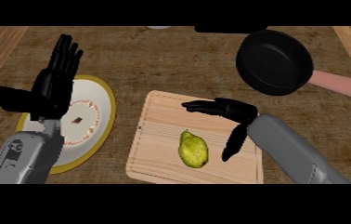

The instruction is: Pick the pear from the cutting board and place it in the pot

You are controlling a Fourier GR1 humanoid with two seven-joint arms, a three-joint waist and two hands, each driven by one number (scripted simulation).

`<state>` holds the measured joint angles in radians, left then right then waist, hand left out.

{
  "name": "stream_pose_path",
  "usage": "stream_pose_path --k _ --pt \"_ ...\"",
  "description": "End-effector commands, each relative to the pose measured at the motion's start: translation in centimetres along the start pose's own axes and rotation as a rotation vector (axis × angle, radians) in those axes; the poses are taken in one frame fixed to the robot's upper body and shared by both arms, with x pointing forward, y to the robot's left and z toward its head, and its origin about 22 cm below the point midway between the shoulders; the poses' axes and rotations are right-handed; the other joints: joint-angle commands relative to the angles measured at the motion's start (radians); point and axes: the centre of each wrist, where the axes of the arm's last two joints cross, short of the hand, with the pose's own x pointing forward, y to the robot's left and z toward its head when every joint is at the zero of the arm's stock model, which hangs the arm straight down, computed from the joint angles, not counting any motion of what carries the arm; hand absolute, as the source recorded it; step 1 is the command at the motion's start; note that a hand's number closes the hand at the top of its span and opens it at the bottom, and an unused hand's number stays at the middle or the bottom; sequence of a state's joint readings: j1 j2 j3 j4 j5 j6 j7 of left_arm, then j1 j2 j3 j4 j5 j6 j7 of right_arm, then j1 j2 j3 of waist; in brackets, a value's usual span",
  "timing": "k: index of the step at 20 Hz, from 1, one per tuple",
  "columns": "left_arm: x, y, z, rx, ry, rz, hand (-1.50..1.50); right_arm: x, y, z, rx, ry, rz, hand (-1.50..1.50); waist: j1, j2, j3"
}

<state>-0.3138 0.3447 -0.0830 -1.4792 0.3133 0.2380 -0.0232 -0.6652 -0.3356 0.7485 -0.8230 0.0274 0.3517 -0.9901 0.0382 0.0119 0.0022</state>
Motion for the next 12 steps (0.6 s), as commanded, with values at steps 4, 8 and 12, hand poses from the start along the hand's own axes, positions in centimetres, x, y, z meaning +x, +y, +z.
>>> stream_pose_path --k 4,8,12 --pt "0.4 1.1 1.3 0.015 0.000 -0.001 0.00 -0.7 0.6 0.7 0.041 -0.169 -0.124 -1.50 -0.014 -0.009 -0.001" --pt "-0.3 0.4 1.1 0.008 0.008 0.010 0.00 -2.5 2.0 -1.0 0.075 -0.095 -0.076 -1.50 -0.011 -0.004 -0.001" --pt "-0.2 -0.1 0.5 0.007 0.009 0.002 0.00 -2.6 2.7 -2.3 0.076 -0.104 -0.085 -1.50 -0.019 -0.005 -0.001"
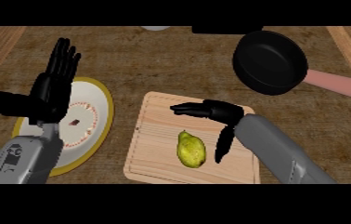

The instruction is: Pick the pear from the cutting board and place it in the pot

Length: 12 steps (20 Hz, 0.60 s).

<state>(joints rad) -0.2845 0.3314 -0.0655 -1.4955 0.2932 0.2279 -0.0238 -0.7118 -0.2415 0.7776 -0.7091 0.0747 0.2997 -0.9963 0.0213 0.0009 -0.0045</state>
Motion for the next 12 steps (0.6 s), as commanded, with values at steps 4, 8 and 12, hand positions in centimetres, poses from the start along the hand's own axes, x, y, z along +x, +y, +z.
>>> stream_pose_path --k 4,8,12 --pt "-0.2 -0.4 -0.2 0.012 0.000 -0.006 0.00 -1.0 4.0 -2.3 0.063 -0.146 -0.113 -1.50 -0.009 0.005 0.005" --pt "0.5 0.8 0.8 0.003 0.000 -0.010 0.00 -1.0 5.0 -1.6 0.053 -0.167 -0.122 -1.50 -0.005 0.001 0.005" --pt "0.1 0.5 0.0 0.016 -0.013 0.013 0.00 -0.7 5.3 -4.8 0.104 -0.180 -0.135 -1.50 0.000 0.007 0.005"
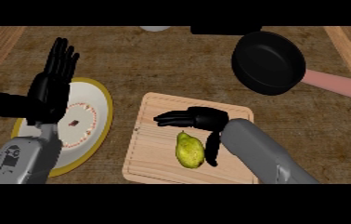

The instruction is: Pick the pear from the cutting board and place it in the pot

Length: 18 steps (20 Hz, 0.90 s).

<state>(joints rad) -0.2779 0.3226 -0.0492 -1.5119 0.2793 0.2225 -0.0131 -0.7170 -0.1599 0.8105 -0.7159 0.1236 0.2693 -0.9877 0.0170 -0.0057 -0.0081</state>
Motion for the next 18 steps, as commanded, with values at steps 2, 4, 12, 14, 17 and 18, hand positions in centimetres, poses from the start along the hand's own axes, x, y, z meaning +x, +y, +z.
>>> stream_pose_path --k 2,4,12,14,17,18 --pt "0.0 0.1 -0.5 0.007 -0.002 0.000 0.00 -0.2 3.5 -2.3 0.025 -0.212 -0.096 1.50 -0.006 0.011 0.009" --pt "0.0 0.4 -0.4 0.014 -0.001 -0.018 0.00 0.2 3.3 -2.0 0.021 -0.281 -0.061 1.50 -0.005 0.011 0.010" --pt "-0.1 0.1 -0.1 -0.004 0.003 0.005 0.00 1.3 3.1 0.0 -0.032 -0.307 -0.030 1.50 -0.018 0.007 0.008" --pt "0.0 1.5 -0.3 0.026 0.001 -0.003 0.00 1.0 5.3 -1.4 -0.056 -0.303 -0.028 1.50 -0.013 0.008 0.008" --pt "0.6 0.3 -0.4 0.012 0.002 -0.005 0.00 1.6 2.3 -0.2 -0.153 -0.255 0.045 1.50 -0.016 0.006 0.008" --pt "-0.2 1.0 -0.2 0.019 -0.006 -0.004 0.00 2.1 3.5 -5.0 -0.189 -0.065 0.137 1.50 -0.016 0.005 0.008"
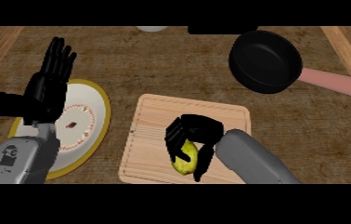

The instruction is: Pick the pear from the cutting board and place it in the pot

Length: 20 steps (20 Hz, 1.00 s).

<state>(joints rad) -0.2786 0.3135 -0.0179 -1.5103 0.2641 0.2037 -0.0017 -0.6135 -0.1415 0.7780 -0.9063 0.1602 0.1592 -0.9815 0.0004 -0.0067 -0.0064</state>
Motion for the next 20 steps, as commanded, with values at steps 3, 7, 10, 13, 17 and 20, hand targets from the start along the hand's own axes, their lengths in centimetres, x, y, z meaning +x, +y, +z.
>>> stream_pose_path --k 3,7,10,13,17,20 --pt "0.0 0.3 0.0 0.013 0.019 -0.025 0.00 -0.6 -1.4 -4.1 -0.122 0.437 0.310 1.50 -0.011 -0.020 -0.002" --pt "-0.5 0.3 0.2 0.012 0.045 -0.022 0.00 -0.4 -3.9 -6.3 -0.178 0.689 0.502 1.50 -0.016 -0.041 -0.009" --pt "-0.5 0.1 0.2 0.006 0.044 -0.024 0.00 0.8 -5.4 -9.8 -0.284 0.826 0.599 1.50 -0.007 -0.038 -0.004" --pt "-0.7 0.0 0.5 0.002 0.054 -0.010 0.00 2.5 -7.5 -12.5 -0.472 0.917 0.690 1.50 -0.006 -0.046 -0.001" --pt "-1.1 0.9 0.5 0.022 0.064 -0.034 0.00 5.2 -10.1 -16.4 -0.664 1.022 0.839 1.50 -0.024 -0.043 0.000" --pt "-0.4 1.0 0.2 0.040 0.037 -0.018 0.00 7.0 -11.4 -18.7 -0.839 1.065 0.932 1.50 -0.026 -0.033 0.003"
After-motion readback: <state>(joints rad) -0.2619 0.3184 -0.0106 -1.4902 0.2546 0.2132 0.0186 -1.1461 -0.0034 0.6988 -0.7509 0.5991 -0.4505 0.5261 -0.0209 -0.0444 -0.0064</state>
